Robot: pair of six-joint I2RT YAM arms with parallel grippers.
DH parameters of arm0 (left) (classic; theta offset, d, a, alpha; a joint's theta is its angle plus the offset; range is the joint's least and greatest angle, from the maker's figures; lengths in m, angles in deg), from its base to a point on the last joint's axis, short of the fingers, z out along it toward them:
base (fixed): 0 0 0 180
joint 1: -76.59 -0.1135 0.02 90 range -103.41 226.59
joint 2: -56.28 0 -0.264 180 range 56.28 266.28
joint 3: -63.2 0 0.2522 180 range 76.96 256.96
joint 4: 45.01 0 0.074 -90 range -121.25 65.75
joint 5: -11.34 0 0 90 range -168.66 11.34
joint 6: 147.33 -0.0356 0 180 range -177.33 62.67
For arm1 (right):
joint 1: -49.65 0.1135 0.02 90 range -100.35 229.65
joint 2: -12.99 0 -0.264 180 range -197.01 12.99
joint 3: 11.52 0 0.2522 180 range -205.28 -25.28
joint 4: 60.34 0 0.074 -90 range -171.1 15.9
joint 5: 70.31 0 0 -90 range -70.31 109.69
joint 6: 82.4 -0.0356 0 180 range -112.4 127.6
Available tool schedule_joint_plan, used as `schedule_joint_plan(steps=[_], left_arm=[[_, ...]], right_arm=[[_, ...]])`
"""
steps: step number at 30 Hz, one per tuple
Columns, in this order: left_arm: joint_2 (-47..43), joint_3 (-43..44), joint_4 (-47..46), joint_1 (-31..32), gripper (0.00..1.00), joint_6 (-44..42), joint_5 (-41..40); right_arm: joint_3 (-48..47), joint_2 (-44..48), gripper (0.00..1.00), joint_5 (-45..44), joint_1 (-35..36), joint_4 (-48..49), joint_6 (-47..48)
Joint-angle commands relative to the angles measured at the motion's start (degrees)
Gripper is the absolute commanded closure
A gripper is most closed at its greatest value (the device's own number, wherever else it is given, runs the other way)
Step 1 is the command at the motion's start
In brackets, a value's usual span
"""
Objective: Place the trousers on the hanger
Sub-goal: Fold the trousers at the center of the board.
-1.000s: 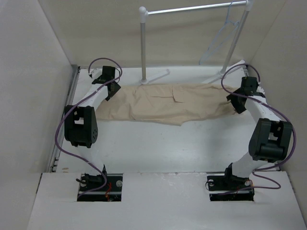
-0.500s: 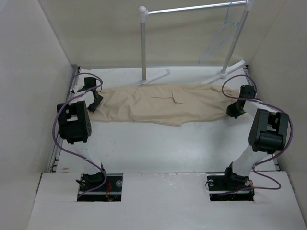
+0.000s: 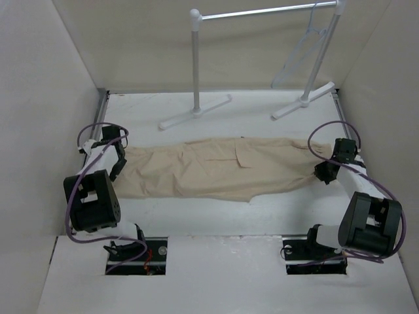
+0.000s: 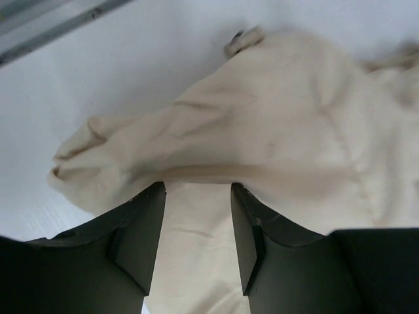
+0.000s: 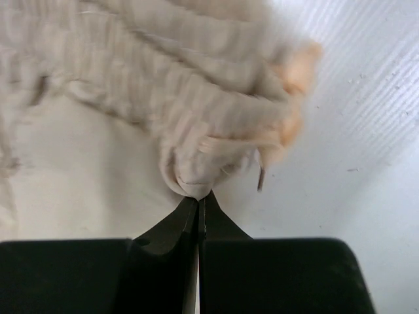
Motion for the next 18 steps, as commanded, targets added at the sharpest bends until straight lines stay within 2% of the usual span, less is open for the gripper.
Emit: schedule_joint_plan(steps=[1, 6, 11, 18], left_arm=[[-6.2, 0.6, 3.5, 1.8, 0.58, -0.6, -3.5], [-11.9, 3.6, 3.2, 8.4, 0.58, -1.6, -1.5], [-16.0, 4.4, 2.3, 19.7, 0.6, -2.0, -1.5], [-11.7, 6.7, 0.2, 36.5, 0.6, -2.7, -2.0]], right_arm=[[-0.2, -0.6, 0.97, -1.5, 0.0, 1.6, -0.2], [-0.2, -0.6, 0.97, -1.5, 0.0, 1.6, -0.2], [-0.2, -0.6, 0.97, -1.5, 0.0, 1.6, -0.2], [-0.2, -0.6, 0.97, -1.5, 0.0, 1.6, -0.2]])
